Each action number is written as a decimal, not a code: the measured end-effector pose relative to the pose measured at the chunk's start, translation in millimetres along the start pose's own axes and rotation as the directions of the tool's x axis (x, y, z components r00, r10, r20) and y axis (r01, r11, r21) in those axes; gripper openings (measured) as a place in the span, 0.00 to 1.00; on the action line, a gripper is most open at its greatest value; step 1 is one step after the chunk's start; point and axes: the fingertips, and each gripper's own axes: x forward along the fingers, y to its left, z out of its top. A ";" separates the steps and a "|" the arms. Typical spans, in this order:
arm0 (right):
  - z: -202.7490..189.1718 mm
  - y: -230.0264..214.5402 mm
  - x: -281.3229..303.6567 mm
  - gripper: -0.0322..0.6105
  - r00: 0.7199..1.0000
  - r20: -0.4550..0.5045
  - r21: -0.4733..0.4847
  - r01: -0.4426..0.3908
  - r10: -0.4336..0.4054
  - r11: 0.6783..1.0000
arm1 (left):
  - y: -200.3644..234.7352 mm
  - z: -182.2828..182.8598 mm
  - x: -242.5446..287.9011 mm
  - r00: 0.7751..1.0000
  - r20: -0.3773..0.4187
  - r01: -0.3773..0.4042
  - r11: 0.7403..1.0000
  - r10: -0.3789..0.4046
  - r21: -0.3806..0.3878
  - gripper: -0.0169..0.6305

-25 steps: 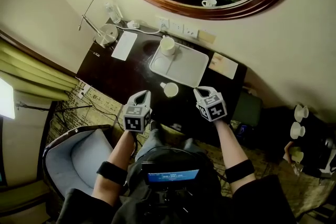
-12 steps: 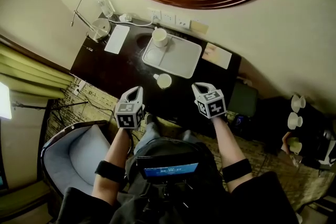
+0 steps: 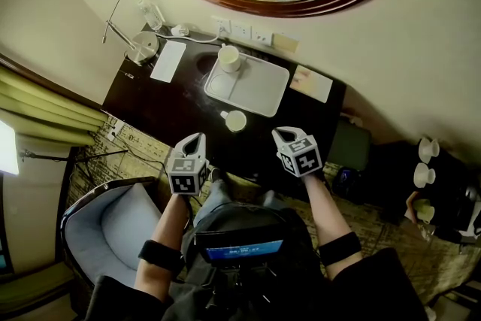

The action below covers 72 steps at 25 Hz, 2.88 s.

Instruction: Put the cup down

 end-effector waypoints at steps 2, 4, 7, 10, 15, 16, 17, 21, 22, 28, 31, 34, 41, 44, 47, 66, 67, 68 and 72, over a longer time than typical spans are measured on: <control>-6.2 3.5 3.3 0.06 1.000 -0.017 -0.002 -0.007 0.007 1.000 | 1.6 -3.0 0.7 1.000 -0.005 -0.008 1.000 0.008 0.006 0.03; -5.5 9.8 6.3 0.10 1.000 -0.021 -0.025 -0.017 0.017 1.000 | -0.2 -4.8 1.2 1.000 -0.015 0.002 1.000 -0.002 0.007 0.03; -8.5 16.9 18.2 0.10 0.999 -0.032 -0.073 -0.025 0.022 0.997 | -1.2 -4.8 1.6 1.000 -0.021 0.021 1.000 -0.021 0.012 0.03; -11.1 31.6 32.0 0.21 0.997 -0.059 -0.116 -0.054 0.047 0.992 | 1.7 -6.1 2.3 0.999 -0.034 0.033 0.999 -0.032 0.025 0.03; -12.9 51.1 61.9 0.45 0.989 -0.124 -0.151 -0.099 0.080 0.984 | 8.7 -7.1 12.3 0.996 -0.065 0.059 0.997 -0.056 0.045 0.03; -15.5 53.6 68.9 0.51 0.987 -0.140 -0.152 -0.103 0.082 0.983 | 9.5 -9.1 14.6 0.995 -0.075 0.069 0.996 -0.065 0.049 0.03; -18.0 56.5 75.5 0.58 0.984 -0.158 -0.154 -0.109 0.084 0.982 | 10.5 -11.5 16.7 0.994 -0.084 0.079 0.996 -0.074 0.052 0.03; -20.2 59.7 99.6 0.75 0.973 -0.222 -0.195 -0.108 0.064 0.975 | 16.1 -14.8 29.8 0.988 -0.112 0.112 0.992 -0.104 0.064 0.03; -22.0 58.8 106.1 0.78 0.970 -0.235 -0.195 -0.104 0.056 0.975 | 17.6 -14.7 33.5 0.987 -0.118 0.120 0.990 -0.111 0.068 0.03; -21.9 55.6 143.7 0.81 0.966 -0.257 -0.191 -0.089 0.038 0.978 | 26.8 -9.7 51.3 0.979 -0.135 0.166 0.982 -0.153 0.091 0.03; -17.5 54.7 158.7 0.81 0.964 -0.263 -0.211 -0.085 0.027 0.974 | 34.9 -7.5 56.8 0.976 -0.143 0.176 0.979 -0.161 0.099 0.03; -26.5 53.7 175.5 0.81 0.958 -0.287 -0.213 -0.090 0.026 0.973 | 43.1 -6.9 61.7 0.974 -0.150 0.183 0.978 -0.167 0.099 0.03; -30.0 52.5 196.2 0.73 0.953 -0.302 -0.249 -0.084 0.005 0.965 | 56.0 -13.0 64.8 0.973 -0.157 0.188 0.978 -0.172 0.091 0.03; -30.1 55.6 199.4 0.68 0.950 -0.313 -0.247 -0.097 0.015 0.964 | 59.5 -13.2 62.9 0.974 -0.147 0.189 0.977 -0.174 0.099 0.03; -29.5 54.9 200.1 0.68 0.950 -0.312 -0.260 -0.103 0.017 0.960 | 61.9 -13.5 62.6 0.974 -0.141 0.191 0.976 -0.176 0.101 0.03; 69.1 37.6 219.0 0.67 0.979 -0.202 -0.330 -0.061 -0.007 0.942 | 75.8 -3.0 78.4 0.978 -0.109 0.189 0.978 -0.179 0.086 0.03; 76.7 34.6 223.7 0.67 0.981 -0.193 -0.329 -0.057 -0.008 0.943 | 77.6 -1.4 79.5 0.978 -0.106 0.187 0.979 -0.178 0.085 0.03; 84.8 31.8 228.3 0.67 0.983 -0.184 -0.330 -0.053 -0.009 0.943 | 79.5 0.0 80.7 0.979 -0.104 0.186 0.979 -0.177 0.084 0.03; 113.9 22.4 247.2 0.67 0.987 -0.161 -0.334 -0.038 -0.017 0.942 | 88.6 5.7 84.7 0.981 -0.097 0.174 0.982 -0.166 0.075 0.03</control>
